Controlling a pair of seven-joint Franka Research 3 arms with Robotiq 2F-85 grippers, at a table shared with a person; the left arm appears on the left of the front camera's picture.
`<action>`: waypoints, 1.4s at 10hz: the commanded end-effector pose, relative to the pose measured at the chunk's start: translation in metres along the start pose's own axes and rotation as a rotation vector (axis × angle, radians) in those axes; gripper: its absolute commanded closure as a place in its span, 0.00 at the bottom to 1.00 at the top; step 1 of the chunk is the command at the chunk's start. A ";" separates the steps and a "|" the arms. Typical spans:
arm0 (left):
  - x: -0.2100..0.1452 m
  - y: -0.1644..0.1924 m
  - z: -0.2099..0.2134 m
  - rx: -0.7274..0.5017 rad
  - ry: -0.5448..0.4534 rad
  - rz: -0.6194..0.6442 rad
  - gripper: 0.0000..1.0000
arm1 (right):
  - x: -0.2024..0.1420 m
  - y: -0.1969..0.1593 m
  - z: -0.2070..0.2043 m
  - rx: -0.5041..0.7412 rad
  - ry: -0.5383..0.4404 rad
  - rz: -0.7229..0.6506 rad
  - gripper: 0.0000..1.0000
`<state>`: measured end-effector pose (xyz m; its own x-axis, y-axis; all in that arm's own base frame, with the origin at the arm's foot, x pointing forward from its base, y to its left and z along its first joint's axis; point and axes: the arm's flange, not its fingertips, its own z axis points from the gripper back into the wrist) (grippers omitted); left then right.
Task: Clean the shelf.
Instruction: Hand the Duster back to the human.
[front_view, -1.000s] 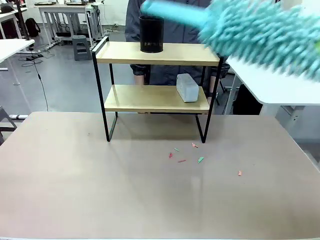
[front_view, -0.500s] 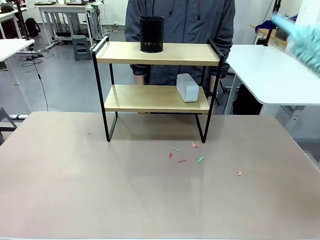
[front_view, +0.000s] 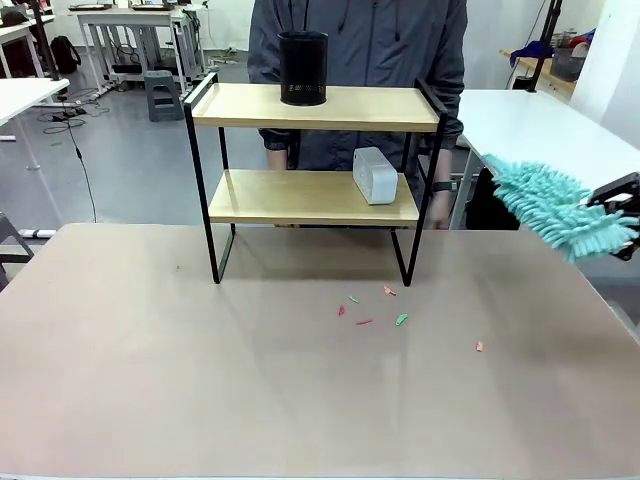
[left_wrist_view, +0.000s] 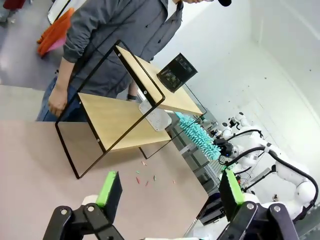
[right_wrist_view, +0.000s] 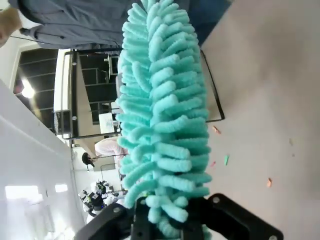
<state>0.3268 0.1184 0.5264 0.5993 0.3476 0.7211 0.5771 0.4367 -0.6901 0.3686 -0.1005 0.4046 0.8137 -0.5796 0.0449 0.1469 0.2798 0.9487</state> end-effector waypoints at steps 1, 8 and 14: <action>0.004 -0.002 0.003 -0.009 0.010 0.013 0.00 | 0.014 -0.001 0.002 0.068 0.037 -0.030 1.00; 0.004 -0.002 0.003 -0.009 0.010 0.013 0.00 | 0.000 0.000 0.000 0.000 0.000 0.000 1.00; 0.004 -0.002 0.003 -0.009 0.010 0.013 0.00 | -0.009 0.005 0.005 0.036 0.036 0.032 0.00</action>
<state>0.3268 0.1183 0.5264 0.5995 0.3473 0.7211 0.5775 0.4360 -0.6902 0.3707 -0.1009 0.4053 0.8248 -0.5642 0.0375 0.1383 0.2655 0.9541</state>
